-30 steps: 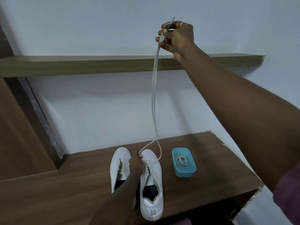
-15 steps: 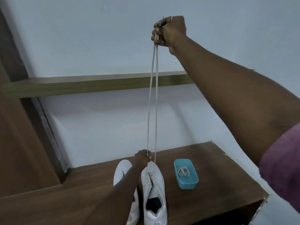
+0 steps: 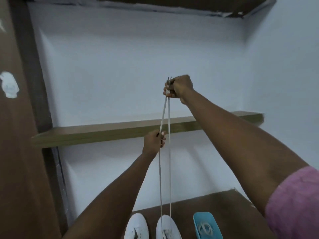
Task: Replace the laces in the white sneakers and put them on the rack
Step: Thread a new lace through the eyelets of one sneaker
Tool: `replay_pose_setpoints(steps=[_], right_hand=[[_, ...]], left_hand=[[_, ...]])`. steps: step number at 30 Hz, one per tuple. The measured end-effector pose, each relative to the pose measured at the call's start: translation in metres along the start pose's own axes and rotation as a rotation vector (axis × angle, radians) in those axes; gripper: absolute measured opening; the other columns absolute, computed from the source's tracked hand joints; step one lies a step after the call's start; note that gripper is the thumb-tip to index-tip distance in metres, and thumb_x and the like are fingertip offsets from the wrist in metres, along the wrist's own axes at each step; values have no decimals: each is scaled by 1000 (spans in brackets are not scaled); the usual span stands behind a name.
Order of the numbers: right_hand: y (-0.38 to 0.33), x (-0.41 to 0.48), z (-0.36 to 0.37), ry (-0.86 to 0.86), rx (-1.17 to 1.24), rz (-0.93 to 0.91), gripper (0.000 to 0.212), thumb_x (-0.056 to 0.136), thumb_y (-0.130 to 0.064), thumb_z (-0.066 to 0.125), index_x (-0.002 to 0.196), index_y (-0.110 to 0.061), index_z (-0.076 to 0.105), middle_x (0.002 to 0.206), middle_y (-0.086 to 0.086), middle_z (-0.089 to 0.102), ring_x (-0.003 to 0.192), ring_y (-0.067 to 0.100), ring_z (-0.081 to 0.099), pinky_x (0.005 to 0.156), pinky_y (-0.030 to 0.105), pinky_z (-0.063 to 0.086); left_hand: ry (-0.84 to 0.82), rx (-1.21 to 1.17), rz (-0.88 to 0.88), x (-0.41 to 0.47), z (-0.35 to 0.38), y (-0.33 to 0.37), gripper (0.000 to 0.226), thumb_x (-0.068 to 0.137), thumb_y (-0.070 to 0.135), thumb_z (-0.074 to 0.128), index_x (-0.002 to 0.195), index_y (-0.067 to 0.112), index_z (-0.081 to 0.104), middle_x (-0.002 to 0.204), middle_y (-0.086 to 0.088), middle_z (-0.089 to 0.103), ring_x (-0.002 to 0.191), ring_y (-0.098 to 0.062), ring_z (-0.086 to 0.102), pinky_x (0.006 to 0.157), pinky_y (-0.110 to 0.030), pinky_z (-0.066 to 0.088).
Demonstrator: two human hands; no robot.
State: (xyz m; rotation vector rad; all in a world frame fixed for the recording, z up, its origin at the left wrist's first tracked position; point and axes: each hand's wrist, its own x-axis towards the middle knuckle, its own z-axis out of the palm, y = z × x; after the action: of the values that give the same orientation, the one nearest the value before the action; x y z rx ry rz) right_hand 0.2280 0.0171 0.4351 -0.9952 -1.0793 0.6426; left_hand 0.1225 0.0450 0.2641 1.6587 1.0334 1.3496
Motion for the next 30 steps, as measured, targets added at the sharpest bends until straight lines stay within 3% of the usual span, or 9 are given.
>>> replay_pose_setpoints(steps=[4,8,12,15,20,25,27,30], right_hand=[[2,-3,-8,-50,-29,20,18,88,11,54,73,2,56,70,16,60,53,22,61,40,22,51],[-2,-4,-10,-55,-135,-5,1,86,1,63,86,1,63,82,18,67,63,22,65,49,25,54],[-7,-5,-11,-12,-164,-42,8,84,-3,68,91,-1,69,83,13,68,70,21,62,53,26,53],[-10,-7,-11,26,-212,-81,12,83,-3,69,93,2,71,68,6,62,60,14,54,55,23,52],[-13,-9,-11,36,-126,-72,13,80,6,70,92,6,70,70,10,63,54,15,57,53,19,55],[-14,-10,-11,54,-86,-83,9,81,9,66,89,7,68,66,8,64,54,12,60,53,19,56],[-14,-11,-10,49,-79,-87,5,82,10,65,83,6,67,65,7,63,52,10,61,51,18,55],[-15,-9,-8,57,-70,-93,17,82,11,64,70,0,62,66,10,64,50,12,62,47,17,53]], left_hand=[[119,-26,145,19,-7,58,23,96,2,43,85,9,62,64,-1,55,54,-10,48,52,-21,45],[220,-13,239,34,-9,103,18,96,4,47,90,8,64,71,-4,62,60,-11,57,61,-23,53],[247,-5,280,44,-6,129,17,95,5,51,94,2,67,77,-6,65,66,-12,62,69,-29,55],[255,59,306,50,-3,140,15,92,8,55,91,2,68,75,-7,67,72,-19,66,76,-37,57],[306,132,286,49,1,148,18,86,8,55,92,7,72,89,-11,71,85,-28,66,80,-43,56],[337,112,266,46,1,148,21,89,18,59,72,10,68,68,-8,66,75,-30,68,76,-43,57],[326,95,276,47,-1,147,15,90,17,59,81,10,70,69,-6,66,72,-27,69,76,-43,57],[302,83,294,47,-4,146,13,90,15,60,97,11,71,76,-5,68,69,-20,69,78,-42,57]])
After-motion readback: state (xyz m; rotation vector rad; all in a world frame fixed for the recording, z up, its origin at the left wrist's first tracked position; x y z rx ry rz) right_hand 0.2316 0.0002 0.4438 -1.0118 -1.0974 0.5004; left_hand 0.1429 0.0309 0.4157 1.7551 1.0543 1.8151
